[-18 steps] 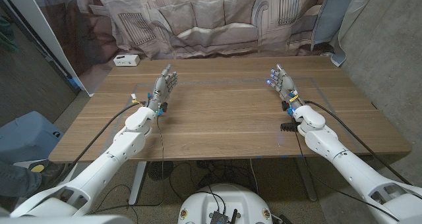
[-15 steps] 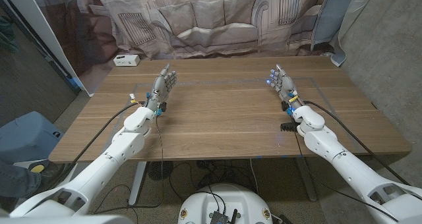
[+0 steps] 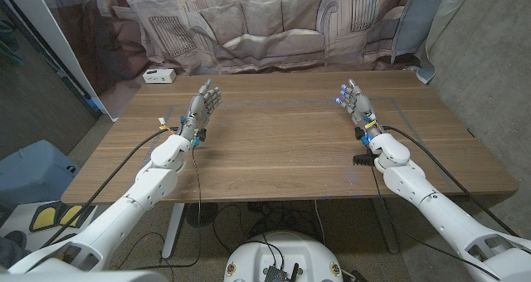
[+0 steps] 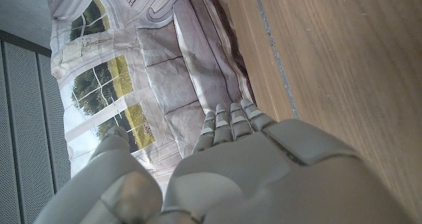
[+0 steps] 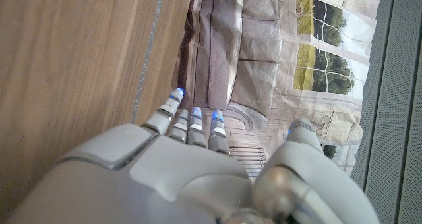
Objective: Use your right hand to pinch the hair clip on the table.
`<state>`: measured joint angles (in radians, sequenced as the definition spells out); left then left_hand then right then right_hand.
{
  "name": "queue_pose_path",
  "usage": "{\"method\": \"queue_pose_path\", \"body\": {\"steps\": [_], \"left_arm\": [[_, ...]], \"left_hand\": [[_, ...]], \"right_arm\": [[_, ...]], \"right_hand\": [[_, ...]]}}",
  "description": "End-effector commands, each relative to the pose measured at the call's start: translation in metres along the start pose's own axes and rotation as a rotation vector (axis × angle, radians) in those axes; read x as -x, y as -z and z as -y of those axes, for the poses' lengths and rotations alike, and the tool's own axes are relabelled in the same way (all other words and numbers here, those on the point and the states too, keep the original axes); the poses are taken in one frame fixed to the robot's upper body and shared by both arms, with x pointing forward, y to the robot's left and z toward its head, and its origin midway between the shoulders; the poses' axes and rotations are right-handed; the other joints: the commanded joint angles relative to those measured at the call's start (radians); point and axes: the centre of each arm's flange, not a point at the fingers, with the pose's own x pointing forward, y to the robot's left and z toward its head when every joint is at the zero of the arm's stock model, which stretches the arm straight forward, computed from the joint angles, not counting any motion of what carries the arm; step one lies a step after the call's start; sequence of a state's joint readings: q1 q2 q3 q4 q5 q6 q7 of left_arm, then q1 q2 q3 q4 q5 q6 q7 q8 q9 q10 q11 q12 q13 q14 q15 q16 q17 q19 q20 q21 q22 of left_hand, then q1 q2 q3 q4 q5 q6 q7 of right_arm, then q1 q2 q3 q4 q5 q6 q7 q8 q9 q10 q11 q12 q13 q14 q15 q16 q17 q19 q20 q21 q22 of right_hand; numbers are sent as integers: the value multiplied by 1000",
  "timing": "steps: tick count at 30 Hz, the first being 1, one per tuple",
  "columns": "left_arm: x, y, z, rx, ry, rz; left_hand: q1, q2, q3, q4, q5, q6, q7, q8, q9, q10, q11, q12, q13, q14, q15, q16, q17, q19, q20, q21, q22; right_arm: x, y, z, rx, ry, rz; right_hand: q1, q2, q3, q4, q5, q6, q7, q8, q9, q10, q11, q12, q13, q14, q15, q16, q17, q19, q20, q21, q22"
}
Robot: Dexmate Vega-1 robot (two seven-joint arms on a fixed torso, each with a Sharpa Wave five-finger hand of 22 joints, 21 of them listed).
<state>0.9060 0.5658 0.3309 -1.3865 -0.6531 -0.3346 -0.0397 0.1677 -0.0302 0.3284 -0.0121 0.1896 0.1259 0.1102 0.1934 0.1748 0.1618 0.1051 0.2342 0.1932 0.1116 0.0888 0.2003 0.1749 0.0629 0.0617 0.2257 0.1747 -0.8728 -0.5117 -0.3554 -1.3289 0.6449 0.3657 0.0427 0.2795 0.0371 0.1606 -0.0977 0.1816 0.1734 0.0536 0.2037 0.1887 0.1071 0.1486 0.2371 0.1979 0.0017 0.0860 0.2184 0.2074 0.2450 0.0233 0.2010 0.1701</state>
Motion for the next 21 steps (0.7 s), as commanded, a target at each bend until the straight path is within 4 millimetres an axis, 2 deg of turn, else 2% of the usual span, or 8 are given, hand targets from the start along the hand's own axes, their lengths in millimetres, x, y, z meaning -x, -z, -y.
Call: {"method": "queue_pose_path", "body": {"steps": [1, 2, 3, 6, 10, 16, 21], "left_arm": [[-1, -1, -2, -6, -22, 52], [-1, -1, -3, -18, -19, 48], [-2, -1, -4, -30, -20, 41], [-4, 1, -5, -39, -24, 31], [-7, 1, -1, -13, -24, 49], [-5, -3, 6, -63, -82, 62], [-4, -9, 3, -85, -89, 41]], "left_hand": [[13, 8, 4, -15, 1, 36, -5, 8, 3, 52, -3, 16, 5, 73, -5, 17, 4, 76, 26, 20, 4], [15, 9, 4, -19, 0, 52, -6, 9, 3, 74, -1, 20, 5, 102, -5, 21, 4, 122, 37, 31, 4], [16, 9, 4, -22, -1, 71, -2, 13, 3, 88, 0, 23, 5, 110, -6, 19, 4, 135, 38, 31, 3], [16, 8, 3, -25, -1, 81, 2, 14, 3, 83, 3, 18, 5, 105, -4, 12, 4, 130, 34, 25, 3], [16, 6, 2, -27, -2, 84, -2, 12, 3, 74, -5, 12, 5, 95, -5, 5, 4, 120, 36, 17, 3], [16, 0, -3, -35, -3, 131, -5, 19, 3, 122, -11, 23, 5, 147, -17, 14, 4, 168, 32, 23, 3], [16, -3, -5, -39, -3, 145, -1, 20, 4, 139, -12, 26, 5, 163, -16, 15, 4, 183, 30, 24, 3]], "right_arm": [[13, -17, 11, 5, -18, 57], [14, -17, 11, -2, -22, 64], [15, -17, 11, 0, -32, 68], [18, -18, 14, -6, -44, 71], [23, -24, 23, -5, -61, 78], [30, -31, 40, 15, -64, 104], [33, -34, 53, 19, -79, 119]], "right_hand": [[8, 1, 8, -2, 6, 11, 4, 4, 3, 8, 4, 4, 5, 5, 6, 3, 3, 11, 3, 2, 2], [8, 1, 8, -3, 6, 12, 5, 4, 3, 12, 4, 5, 5, 8, 5, 3, 3, 14, 3, 3, 2], [8, 1, 8, -3, 6, 16, 5, 6, 3, 18, 5, 7, 5, 15, 2, 6, 3, 18, 1, 4, 2], [10, 1, 8, -6, 6, 30, 8, 9, 2, 37, 13, 11, 4, 29, -5, 9, 2, 26, -3, 5, 2], [11, 0, 8, -8, 6, 38, 5, 11, 2, 38, 11, 10, 4, 29, -6, 8, 1, 28, -7, 5, 2], [15, 4, 9, -11, 6, 19, 32, 0, 1, 49, 4, 9, 3, 44, -12, 10, 0, 50, -21, 10, 2], [16, 4, 9, -12, 7, 17, 33, -2, 1, 52, 5, 9, 3, 47, -12, 11, 0, 51, -22, 9, 2]]}}
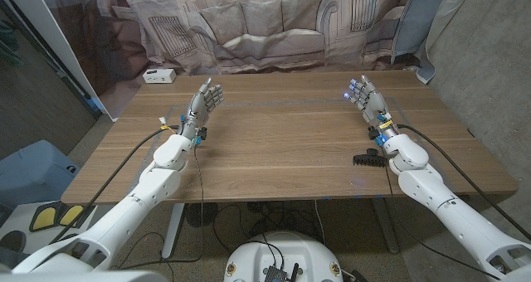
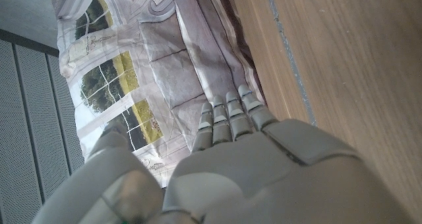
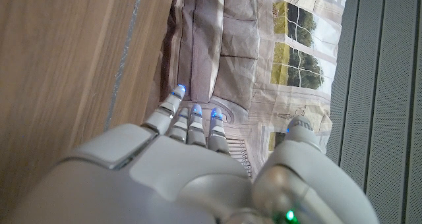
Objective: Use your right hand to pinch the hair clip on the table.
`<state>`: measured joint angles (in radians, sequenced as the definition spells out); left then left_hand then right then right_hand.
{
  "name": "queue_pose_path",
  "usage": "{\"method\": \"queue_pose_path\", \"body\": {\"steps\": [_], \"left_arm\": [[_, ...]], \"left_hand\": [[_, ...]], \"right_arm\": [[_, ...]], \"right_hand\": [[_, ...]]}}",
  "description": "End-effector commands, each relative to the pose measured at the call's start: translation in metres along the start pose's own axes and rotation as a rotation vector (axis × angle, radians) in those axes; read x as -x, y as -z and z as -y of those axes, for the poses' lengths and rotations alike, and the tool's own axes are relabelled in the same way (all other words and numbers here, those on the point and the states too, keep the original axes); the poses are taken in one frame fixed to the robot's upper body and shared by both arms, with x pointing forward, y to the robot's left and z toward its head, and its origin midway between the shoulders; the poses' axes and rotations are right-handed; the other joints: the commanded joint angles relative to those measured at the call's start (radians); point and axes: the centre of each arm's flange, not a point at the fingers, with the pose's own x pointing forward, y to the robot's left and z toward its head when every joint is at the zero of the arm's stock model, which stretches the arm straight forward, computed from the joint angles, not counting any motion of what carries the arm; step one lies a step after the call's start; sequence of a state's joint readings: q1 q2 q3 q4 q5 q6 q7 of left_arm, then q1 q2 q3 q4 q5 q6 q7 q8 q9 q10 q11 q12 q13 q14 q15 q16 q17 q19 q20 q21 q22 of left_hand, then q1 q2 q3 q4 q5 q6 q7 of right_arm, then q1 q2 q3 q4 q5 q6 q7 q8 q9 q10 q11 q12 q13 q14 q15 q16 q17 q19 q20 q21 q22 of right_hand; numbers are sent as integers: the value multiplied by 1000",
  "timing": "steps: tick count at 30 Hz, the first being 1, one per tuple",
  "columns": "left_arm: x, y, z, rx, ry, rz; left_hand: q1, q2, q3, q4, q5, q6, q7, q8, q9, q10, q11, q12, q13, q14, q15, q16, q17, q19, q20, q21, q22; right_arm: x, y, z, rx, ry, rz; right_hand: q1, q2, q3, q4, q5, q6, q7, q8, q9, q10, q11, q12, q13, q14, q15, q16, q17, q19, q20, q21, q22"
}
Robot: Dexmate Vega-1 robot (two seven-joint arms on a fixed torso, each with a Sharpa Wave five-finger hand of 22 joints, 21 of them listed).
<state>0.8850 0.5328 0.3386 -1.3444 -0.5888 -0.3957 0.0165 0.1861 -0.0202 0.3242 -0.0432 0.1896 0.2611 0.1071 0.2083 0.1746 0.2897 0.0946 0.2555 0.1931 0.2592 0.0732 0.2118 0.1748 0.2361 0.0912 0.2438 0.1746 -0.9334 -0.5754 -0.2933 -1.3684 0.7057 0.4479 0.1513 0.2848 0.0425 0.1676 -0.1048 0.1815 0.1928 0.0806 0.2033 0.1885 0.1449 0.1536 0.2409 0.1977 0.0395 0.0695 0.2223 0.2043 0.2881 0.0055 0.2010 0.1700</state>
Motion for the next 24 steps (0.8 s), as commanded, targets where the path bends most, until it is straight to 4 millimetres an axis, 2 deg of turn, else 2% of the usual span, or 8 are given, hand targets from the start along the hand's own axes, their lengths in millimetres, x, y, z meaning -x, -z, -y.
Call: {"method": "queue_pose_path", "body": {"steps": [1, 4, 5, 6, 8, 15, 24], "left_arm": [[0, -10, 1, -53, -34, -10], [-1, -13, 2, -49, -16, -13], [-1, -14, 2, -46, -8, -13], [-1, -14, 3, -44, -1, -11], [0, -18, 4, -45, -2, -8], [4, -30, -3, -61, -19, 18], [11, -36, -22, -54, -20, 20]], "left_hand": [[-3, -13, -1, -8, -3, 10, 2, 5, 4, 11, 0, 5, 5, 16, 0, 4, 4, 10, 1, 6, 3], [-3, -14, -1, -9, -4, 9, 2, 3, 4, 8, 2, 3, 5, 15, 1, 2, 4, 8, 3, 4, 3], [-3, -14, -2, -9, -4, 9, 2, 3, 4, 8, 2, 3, 5, 15, 1, 2, 4, 8, 3, 3, 3], [-4, -15, -2, -9, -4, 10, 2, 2, 4, 8, 3, 2, 5, 12, 3, 0, 4, 7, 4, 2, 3], [-4, -15, -2, -10, -4, 10, 2, 2, 4, 8, 3, 1, 5, 12, 4, -1, 4, 4, 5, 0, 3], [-3, -15, -2, -11, -3, 10, 3, -1, 4, 7, 4, -1, 5, 11, 5, -4, 4, 3, 7, -3, 3], [-2, -13, -2, -13, -3, 14, 1, -2, 4, 15, -1, 0, 5, 16, 4, -4, 4, 3, 7, -6, 3]], "right_arm": [[13, -11, 27, 15, -20, 37], [18, -17, 28, 32, -12, 38], [20, -18, 28, 41, -8, 42], [22, -20, 27, 49, -7, 43], [27, -23, 25, 64, 0, 43], [35, -29, 14, 104, -24, 43], [50, -41, 6, 177, 10, 58]], "right_hand": [[11, -1, 2, -5, 7, -1, 5, -1, 1, 15, 1, 5, 3, 9, 5, 7, 3, 8, -3, 9, 2], [11, 0, 2, -6, 7, 14, 0, 5, 1, 14, 0, 3, 3, 9, 6, 6, 3, 7, 0, 7, 2], [11, 1, 2, -6, 7, 19, 6, 6, 2, 13, -1, 1, 3, 9, 5, 5, 4, 5, 0, 5, 2], [11, 1, 2, -7, 7, 13, 17, 3, 2, 13, -2, 0, 3, 7, 8, 3, 4, 4, 1, 4, 2], [11, 2, 2, -7, 7, 6, 21, 0, 2, 10, -1, -2, 3, 6, 10, 2, 4, 2, 2, 3, 2], [15, 3, 4, -10, 8, -11, 19, -7, 2, 8, -4, -5, 3, 5, 9, 0, 3, 5, 1, 3, 2], [30, 5, 8, -21, 9, -5, 12, -4, 2, 30, -11, -4, 3, 48, -3, 11, 2, 68, -14, 20, 2]]}}
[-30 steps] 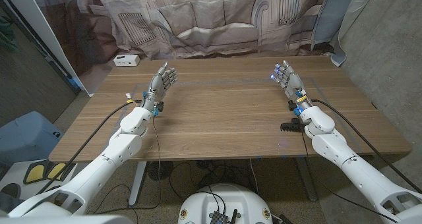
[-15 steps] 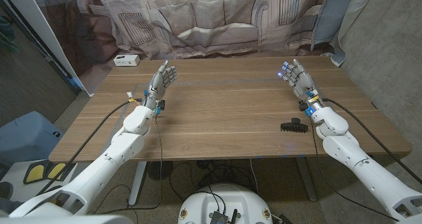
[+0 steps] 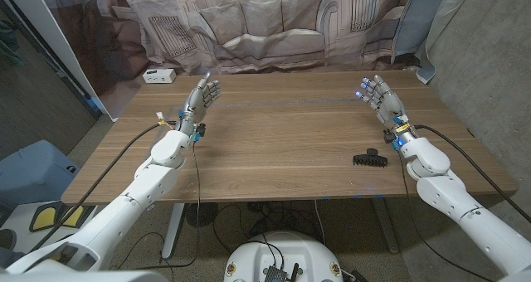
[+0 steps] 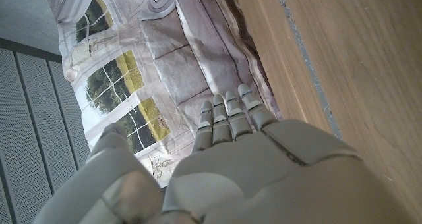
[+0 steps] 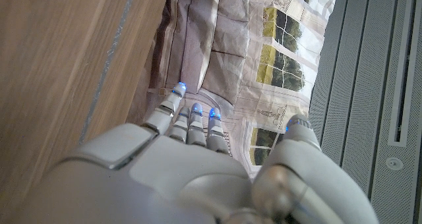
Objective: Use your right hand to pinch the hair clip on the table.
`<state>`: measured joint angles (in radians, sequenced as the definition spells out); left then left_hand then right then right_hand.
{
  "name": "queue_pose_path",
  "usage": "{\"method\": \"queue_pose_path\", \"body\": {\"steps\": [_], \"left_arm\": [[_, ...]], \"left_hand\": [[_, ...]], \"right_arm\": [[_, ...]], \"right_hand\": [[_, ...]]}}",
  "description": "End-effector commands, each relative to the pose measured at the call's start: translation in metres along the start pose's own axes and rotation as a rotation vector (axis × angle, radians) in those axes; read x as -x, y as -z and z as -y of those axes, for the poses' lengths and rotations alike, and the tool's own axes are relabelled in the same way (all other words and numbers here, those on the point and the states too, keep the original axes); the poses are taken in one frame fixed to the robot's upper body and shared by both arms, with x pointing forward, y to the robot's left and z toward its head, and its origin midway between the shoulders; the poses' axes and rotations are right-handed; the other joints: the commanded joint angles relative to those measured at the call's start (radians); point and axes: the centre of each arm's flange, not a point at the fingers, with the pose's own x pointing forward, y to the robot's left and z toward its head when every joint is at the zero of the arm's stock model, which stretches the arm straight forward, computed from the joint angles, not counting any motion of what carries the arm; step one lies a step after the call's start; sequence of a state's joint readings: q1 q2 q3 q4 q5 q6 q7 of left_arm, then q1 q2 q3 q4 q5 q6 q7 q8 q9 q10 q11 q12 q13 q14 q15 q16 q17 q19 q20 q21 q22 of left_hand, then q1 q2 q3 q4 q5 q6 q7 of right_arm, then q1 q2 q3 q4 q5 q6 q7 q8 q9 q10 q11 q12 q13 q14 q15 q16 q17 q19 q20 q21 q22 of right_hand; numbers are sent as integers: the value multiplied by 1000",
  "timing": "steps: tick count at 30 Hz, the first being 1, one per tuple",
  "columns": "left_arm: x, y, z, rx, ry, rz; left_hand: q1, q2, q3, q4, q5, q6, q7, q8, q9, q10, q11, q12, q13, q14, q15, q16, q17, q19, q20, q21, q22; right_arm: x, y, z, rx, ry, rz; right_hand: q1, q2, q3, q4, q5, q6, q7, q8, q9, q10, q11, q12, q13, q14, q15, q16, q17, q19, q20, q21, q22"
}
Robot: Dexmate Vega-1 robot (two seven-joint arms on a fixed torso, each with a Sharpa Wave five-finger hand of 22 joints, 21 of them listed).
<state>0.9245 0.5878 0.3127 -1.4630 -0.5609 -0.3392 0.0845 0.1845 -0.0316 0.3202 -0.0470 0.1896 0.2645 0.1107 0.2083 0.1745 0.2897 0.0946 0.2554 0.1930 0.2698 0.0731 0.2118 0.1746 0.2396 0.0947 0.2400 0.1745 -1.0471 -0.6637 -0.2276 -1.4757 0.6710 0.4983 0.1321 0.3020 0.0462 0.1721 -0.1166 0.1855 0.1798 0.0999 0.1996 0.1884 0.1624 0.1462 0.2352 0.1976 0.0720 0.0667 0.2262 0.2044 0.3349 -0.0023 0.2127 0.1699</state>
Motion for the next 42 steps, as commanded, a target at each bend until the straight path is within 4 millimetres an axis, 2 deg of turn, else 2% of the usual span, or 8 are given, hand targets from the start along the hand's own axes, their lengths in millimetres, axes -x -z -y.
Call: {"method": "queue_pose_path", "body": {"steps": [1, 4, 10, 14, 19, 29, 31, 42], "left_arm": [[7, -10, -20, 6, -9, 9], [8, -11, -22, 20, -19, 12], [5, -20, -24, -20, -17, 24], [4, -18, -20, -7, -10, 26], [3, -13, -14, 33, 15, 25], [4, -15, -10, 11, 8, 19], [5, -15, -9, 7, 7, 17], [4, -18, -3, 39, 33, 24]], "left_hand": [[-1, -1, 3, -9, -3, 11, -3, -2, 4, 15, 0, -1, 6, 5, 3, -5, 5, -1, 4, -3, 4], [0, 0, 3, -10, -3, 14, -3, -2, 4, 14, 0, -2, 6, 6, 2, -5, 5, -1, 5, -4, 4], [2, 3, 5, -11, -3, 15, -2, -3, 4, 10, 0, -5, 6, 5, 3, -8, 5, -3, 5, -7, 4], [4, 6, 6, -12, -3, 14, -3, -5, 4, 9, -1, -7, 6, 4, 2, -9, 5, -5, 5, -9, 4], [6, 9, 8, -14, -3, 16, -4, -6, 5, 12, -3, -7, 6, 5, 2, -10, 5, -11, 6, -13, 4], [8, 13, 10, -16, -3, 18, -2, -7, 5, 12, -2, -9, 6, 4, 2, -13, 5, -19, 6, -19, 4], [9, 13, 10, -17, -3, 18, -3, -8, 5, 13, -1, -10, 6, 4, 2, -13, 5, -19, 5, -20, 4], [12, 17, 13, -19, -4, 23, -4, -8, 5, 17, -4, -10, 6, 7, 2, -13, 4, -18, 4, -21, 4]], "right_arm": [[21, -20, -8, 86, 32, 15], [28, -23, -9, 97, 43, 7], [43, -31, -7, 112, 54, -7], [54, -38, -5, 134, 69, -4], [69, -43, -2, 157, 84, -3], [94, -49, 0, 196, 78, -26], [97, -51, 0, 205, 73, -27], [121, -62, 4, 280, 73, -43]], "right_hand": [[13, 2, 4, -9, 5, 8, -8, 0, 3, 13, -5, 1, 3, 15, -1, 7, 2, 22, -6, 8, 2], [13, 5, 4, -9, 6, 4, -29, -2, 2, -35, -19, -21, 3, -8, -6, -4, 6, 16, -12, 1, 4], [16, 5, 5, -12, 6, 2, -41, -4, 2, -50, -21, -28, 2, -21, -7, -10, 7, 6, -10, -6, 4], [23, 6, 7, -16, 7, -2, -35, -5, 2, -36, -13, -22, 2, -19, -6, -11, 6, 7, -9, -7, 4], [28, 8, 8, -18, 8, 20, -2, 3, 3, -27, 0, -19, 4, -27, -3, -16, 6, 3, -7, -11, 3], [51, 7, 16, -30, 10, -17, -6, -11, 3, -54, -15, -28, 6, -37, -10, -23, 3, -4, -7, -15, 3], [56, 4, 17, -34, 11, -27, -19, -14, 4, -60, -16, -30, 6, -38, -10, -24, 2, -4, -5, -16, 3], [75, -1, 21, -40, 12, -43, -33, -15, 4, -38, -31, -21, 6, -14, -19, -17, 0, 15, -16, -11, 2]]}}
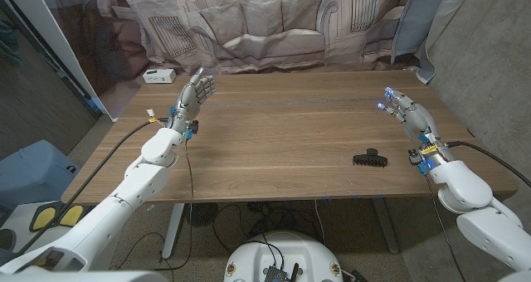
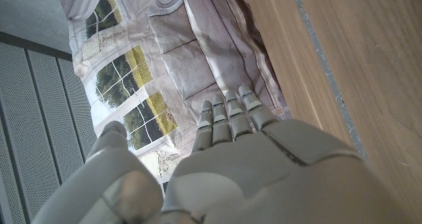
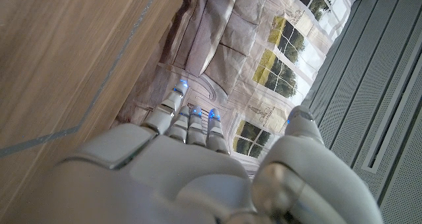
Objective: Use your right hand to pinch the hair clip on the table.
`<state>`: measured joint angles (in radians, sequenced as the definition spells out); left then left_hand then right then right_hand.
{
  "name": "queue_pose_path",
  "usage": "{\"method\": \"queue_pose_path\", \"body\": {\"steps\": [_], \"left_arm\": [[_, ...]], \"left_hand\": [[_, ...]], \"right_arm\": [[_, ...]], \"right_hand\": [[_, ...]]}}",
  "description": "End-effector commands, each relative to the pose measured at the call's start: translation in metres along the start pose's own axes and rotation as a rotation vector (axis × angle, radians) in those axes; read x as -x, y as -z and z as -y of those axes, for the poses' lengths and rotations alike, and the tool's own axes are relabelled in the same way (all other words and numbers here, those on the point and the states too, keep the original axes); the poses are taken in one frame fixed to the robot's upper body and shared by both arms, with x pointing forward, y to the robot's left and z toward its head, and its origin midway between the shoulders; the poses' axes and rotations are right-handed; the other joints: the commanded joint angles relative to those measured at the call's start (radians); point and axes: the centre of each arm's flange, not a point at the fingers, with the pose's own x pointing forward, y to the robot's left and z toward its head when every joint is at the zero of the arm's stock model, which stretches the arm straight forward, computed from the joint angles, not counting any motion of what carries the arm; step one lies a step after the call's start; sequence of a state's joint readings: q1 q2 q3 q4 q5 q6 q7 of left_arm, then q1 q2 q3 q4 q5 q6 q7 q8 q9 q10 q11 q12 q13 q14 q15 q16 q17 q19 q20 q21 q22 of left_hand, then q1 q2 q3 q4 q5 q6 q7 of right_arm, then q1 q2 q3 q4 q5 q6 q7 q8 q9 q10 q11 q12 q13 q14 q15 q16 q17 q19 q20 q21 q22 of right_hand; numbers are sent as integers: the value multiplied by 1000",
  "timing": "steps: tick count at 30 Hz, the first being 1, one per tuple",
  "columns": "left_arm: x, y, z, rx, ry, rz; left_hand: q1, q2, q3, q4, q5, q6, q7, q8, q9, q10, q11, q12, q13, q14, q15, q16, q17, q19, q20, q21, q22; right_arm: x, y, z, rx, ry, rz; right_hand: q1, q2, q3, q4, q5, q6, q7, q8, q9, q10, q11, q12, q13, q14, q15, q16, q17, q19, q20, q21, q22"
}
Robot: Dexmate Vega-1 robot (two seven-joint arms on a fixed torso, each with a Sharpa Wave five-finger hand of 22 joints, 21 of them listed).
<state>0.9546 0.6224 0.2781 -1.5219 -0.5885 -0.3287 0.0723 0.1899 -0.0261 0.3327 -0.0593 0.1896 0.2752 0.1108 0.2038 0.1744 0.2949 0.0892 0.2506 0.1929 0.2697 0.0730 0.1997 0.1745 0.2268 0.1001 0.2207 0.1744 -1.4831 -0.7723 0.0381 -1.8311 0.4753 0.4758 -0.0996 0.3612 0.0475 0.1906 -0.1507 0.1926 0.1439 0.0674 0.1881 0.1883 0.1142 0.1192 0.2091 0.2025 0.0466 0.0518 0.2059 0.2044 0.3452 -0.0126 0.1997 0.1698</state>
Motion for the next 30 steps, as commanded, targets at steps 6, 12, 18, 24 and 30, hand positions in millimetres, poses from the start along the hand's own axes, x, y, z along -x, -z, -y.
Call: {"method": "queue_pose_path", "body": {"steps": [6, 12, 18, 24, 30], "left_arm": [[-1, -2, 10, 7, 24, 1], [-2, -4, 13, 0, 32, -4], [-7, -12, 16, -18, 58, 2], [-12, -16, 22, -27, 78, 6], [-13, -15, 26, -36, 79, 11]], "left_hand": [[9, 14, 2, -9, -4, 15, -2, -4, 5, 18, 0, -5, 6, 9, 1, -2, 5, -3, -1, -3, 4], [11, 16, 3, -11, -4, 16, -2, -4, 5, 20, 0, -5, 6, 10, 1, -2, 5, -4, -2, -5, 5], [13, 18, 4, -12, -5, 20, -3, -4, 5, 22, -1, -6, 6, 12, 2, -3, 4, -4, -1, -6, 5], [14, 20, 6, -14, -5, 23, -2, -4, 5, 25, -1, -6, 6, 12, 0, -4, 4, -4, -1, -7, 5], [16, 22, 7, -15, -5, 25, -2, -5, 5, 25, -2, -8, 6, 13, -1, -4, 4, -4, -1, -8, 5]], "right_arm": [[36, -12, 9, 74, 6, -21], [47, -17, 10, 142, -11, -22], [60, -19, 12, 185, -14, -13], [67, -22, 13, 231, 0, -8], [72, -23, 13, 272, 14, -1]], "right_hand": [[23, 3, 6, -7, 7, -6, -2, -1, 4, 13, -3, 6, 1, 14, -4, 4, -1, 8, -5, 2, 2], [31, 6, 10, -8, 8, -3, -5, 1, 4, 17, -5, 7, 1, 17, -5, 4, -1, 9, -4, 2, 2], [59, 21, 25, -13, 12, 8, -12, 7, 4, 28, -18, 11, 0, 31, -12, 7, -1, 23, -8, 4, 2], [88, 33, 40, -20, 16, 15, -21, 11, 5, 36, -30, 14, 0, 40, -20, 8, -2, 30, -14, 4, 1], [104, 29, 45, -24, 17, 21, -25, 13, 5, 44, -33, 16, 0, 44, -20, 7, -3, 35, -15, 5, 1]]}}
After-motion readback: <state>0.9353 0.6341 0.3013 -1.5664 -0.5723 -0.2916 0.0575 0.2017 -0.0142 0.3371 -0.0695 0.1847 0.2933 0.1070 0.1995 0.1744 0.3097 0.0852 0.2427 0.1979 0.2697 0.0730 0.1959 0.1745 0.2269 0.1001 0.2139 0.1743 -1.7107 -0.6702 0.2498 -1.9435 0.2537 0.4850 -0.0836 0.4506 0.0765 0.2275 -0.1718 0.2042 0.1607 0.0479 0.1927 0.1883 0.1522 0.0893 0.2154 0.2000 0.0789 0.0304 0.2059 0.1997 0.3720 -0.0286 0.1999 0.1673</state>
